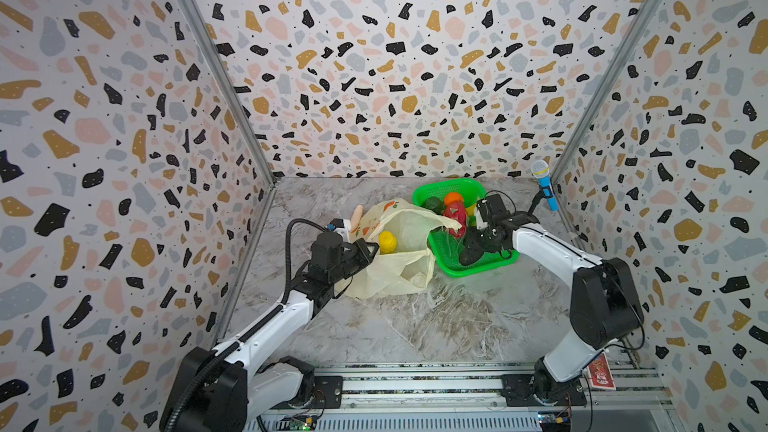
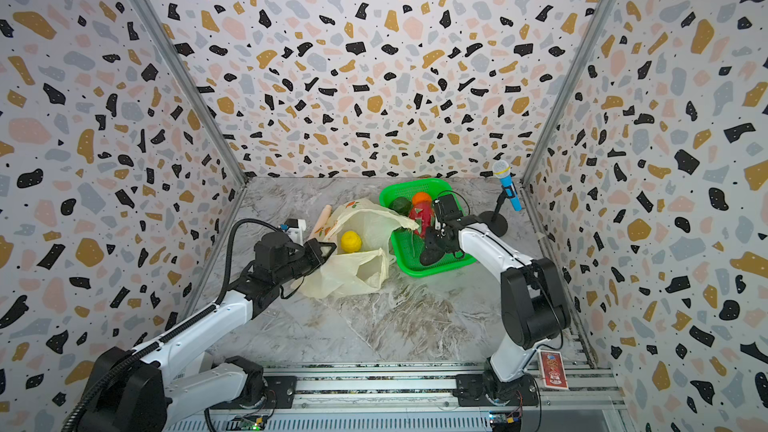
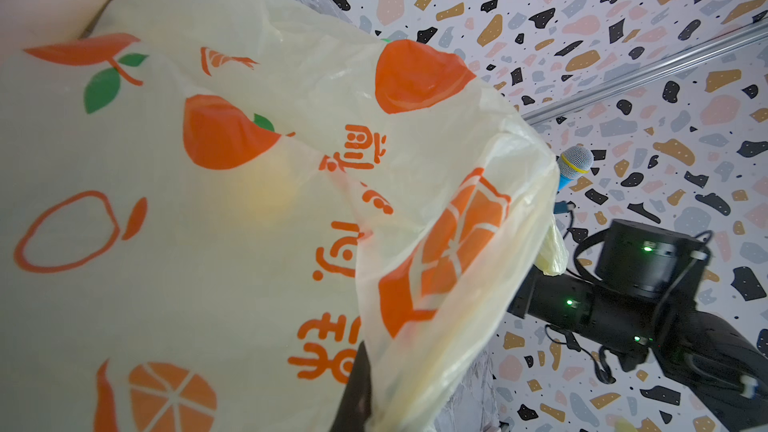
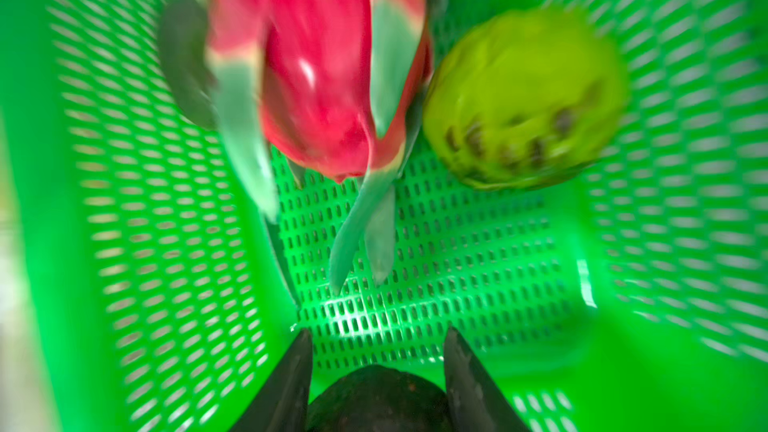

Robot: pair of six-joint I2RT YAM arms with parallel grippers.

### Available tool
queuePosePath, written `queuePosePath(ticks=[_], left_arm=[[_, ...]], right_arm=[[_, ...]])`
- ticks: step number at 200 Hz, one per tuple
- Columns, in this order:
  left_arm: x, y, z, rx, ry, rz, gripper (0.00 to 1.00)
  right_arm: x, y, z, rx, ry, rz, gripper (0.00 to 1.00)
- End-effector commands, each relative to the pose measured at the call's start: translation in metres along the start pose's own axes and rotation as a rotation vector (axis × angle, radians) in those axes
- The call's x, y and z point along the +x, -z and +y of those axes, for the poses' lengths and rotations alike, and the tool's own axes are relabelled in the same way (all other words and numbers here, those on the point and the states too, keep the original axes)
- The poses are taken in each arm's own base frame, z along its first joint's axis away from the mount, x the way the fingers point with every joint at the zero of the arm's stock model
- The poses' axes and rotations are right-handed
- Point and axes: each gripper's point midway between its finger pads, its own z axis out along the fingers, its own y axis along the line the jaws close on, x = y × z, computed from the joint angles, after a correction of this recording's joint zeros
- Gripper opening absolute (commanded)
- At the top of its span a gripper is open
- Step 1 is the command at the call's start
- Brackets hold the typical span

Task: Place the fruits into the plastic bag
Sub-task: 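Lift the avocado with the right gripper and carry it over the bag opening, then open the right gripper to drop the avocado into the bag, then withdraw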

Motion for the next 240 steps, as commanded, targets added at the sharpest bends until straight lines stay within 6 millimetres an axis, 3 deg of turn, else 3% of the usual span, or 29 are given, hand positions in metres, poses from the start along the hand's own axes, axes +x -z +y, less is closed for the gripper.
queuePosePath(ticks=[1,17,44,63,81,110,134,160,211,240], left_arm=[[-0.014,0.003,-0.016,0.035,-0.043,-0.041,0.00],[-0.013,0.003,-0.015,0.034,-0.044,-0.037,0.00],[-0.012,0.003,-0.015,0.035,-0.047,-0.032,0.00],[-0.012,0.003,-0.015,0.036,-0.045,-0.032,0.00],[-0.012,0.004,-0.017,0.042,-0.044,-0.032,0.00],[-0.013,0.004,-0.019,0.045,-0.046,-0.033,0.00],[-0.015,0.006,-0.023,0.053,-0.050,-0.038,0.00],[-0.016,0.006,-0.025,0.056,-0.052,-0.038,0.00],[-0.018,0.006,-0.026,0.059,-0.054,-0.041,0.00],[-0.018,0.006,-0.028,0.062,-0.057,-0.040,0.00]], right_arm=[[-0.033,0.053,0.014,-0.034,0.021,-0.126,0.37],[-0.051,0.084,0.034,-0.108,0.047,-0.217,0.37],[-0.082,0.148,0.096,-0.235,0.149,-0.408,0.37],[-0.092,0.177,0.139,-0.296,0.209,-0.487,0.37],[-0.093,0.188,0.181,-0.377,0.261,-0.502,0.37],[-0.084,0.179,0.233,-0.470,0.315,-0.455,0.37],[-0.075,0.159,0.256,-0.533,0.312,-0.395,0.37],[-0.064,0.132,0.265,-0.558,0.302,-0.323,0.37],[-0.053,0.091,0.262,-0.511,0.280,-0.256,0.37],[-0.052,0.071,0.261,-0.482,0.278,-0.243,0.43]])
